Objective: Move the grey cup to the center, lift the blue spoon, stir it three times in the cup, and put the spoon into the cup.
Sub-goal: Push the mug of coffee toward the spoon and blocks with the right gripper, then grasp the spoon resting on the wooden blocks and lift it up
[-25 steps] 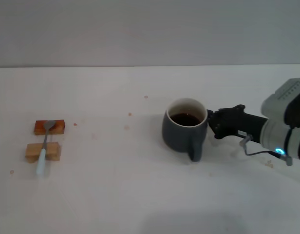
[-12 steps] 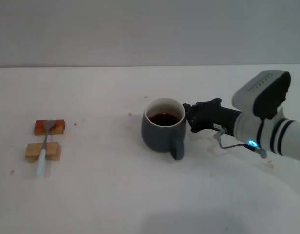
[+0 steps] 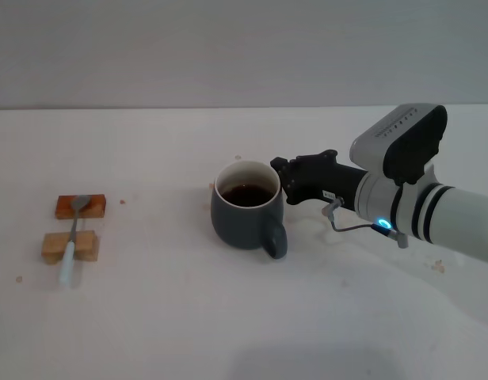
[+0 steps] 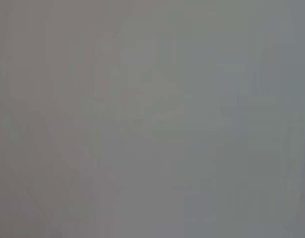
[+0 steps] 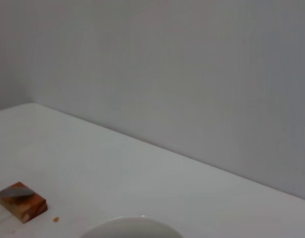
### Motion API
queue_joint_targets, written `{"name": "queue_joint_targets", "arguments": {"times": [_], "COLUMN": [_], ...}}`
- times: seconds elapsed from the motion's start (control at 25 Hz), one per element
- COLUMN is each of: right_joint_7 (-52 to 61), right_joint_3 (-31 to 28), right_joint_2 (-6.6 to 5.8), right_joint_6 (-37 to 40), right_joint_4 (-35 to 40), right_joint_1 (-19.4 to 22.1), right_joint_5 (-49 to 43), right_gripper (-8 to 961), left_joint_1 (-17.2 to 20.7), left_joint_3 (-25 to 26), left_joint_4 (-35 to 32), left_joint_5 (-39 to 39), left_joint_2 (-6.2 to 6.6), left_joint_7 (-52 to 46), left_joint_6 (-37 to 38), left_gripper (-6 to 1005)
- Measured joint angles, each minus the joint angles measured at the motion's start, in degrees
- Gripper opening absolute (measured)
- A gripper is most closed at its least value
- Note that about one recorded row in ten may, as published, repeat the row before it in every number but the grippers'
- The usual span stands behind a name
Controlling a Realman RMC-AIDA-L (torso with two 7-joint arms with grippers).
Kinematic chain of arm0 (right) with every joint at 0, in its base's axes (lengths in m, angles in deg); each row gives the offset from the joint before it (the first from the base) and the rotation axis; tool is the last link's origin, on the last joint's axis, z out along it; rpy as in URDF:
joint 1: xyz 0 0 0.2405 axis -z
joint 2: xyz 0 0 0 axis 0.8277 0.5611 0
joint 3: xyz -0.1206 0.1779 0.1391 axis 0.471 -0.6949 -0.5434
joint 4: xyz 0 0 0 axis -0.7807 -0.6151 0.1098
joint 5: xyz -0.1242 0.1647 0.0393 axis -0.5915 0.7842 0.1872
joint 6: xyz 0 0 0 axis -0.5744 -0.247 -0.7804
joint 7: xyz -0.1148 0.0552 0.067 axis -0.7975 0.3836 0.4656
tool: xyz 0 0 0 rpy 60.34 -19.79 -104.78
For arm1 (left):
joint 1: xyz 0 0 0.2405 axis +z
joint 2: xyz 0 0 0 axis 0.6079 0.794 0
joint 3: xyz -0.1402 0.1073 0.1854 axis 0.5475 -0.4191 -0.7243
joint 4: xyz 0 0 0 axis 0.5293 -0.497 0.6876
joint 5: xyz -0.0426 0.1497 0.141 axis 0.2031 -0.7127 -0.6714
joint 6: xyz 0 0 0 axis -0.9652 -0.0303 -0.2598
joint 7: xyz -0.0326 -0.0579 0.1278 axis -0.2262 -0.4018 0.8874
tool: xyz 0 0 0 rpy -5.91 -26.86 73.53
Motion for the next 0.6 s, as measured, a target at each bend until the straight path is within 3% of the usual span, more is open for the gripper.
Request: {"name": "queue_joint_targets", "arguments": {"times": [0.24, 0.4, 0.6], "right_joint_7": [-1.9, -9.1, -14.9], "right_joint_3": [-2.7, -11.4, -18.1], "right_joint_2": [0.03, -0.29, -0.57], "right_joint_6": [0.0, 0.0, 0.2], "right_joint_4": [0.6, 0.4, 0.1], "right_joint_1": [0.6, 3.2, 6.4], "right_joint_5": [0.0, 0.1, 0.1], "right_gripper": [-2, -2, -2], "left_joint_1": [0.2, -0.3, -0.6], "left_joint_3": [-2.0, -3.6, -3.9], "left_joint_4": [0.0, 0.1, 0.7], "left_joint_5": [0.0, 0.0, -1.3], "left_joint_2": [-0.21, -0.69, -0.86], "left_joint_7": [-1.2, -1.2, -1.5], "left_joint_6": [0.1, 0.3, 1.2], "left_gripper": [784, 783, 783]}}
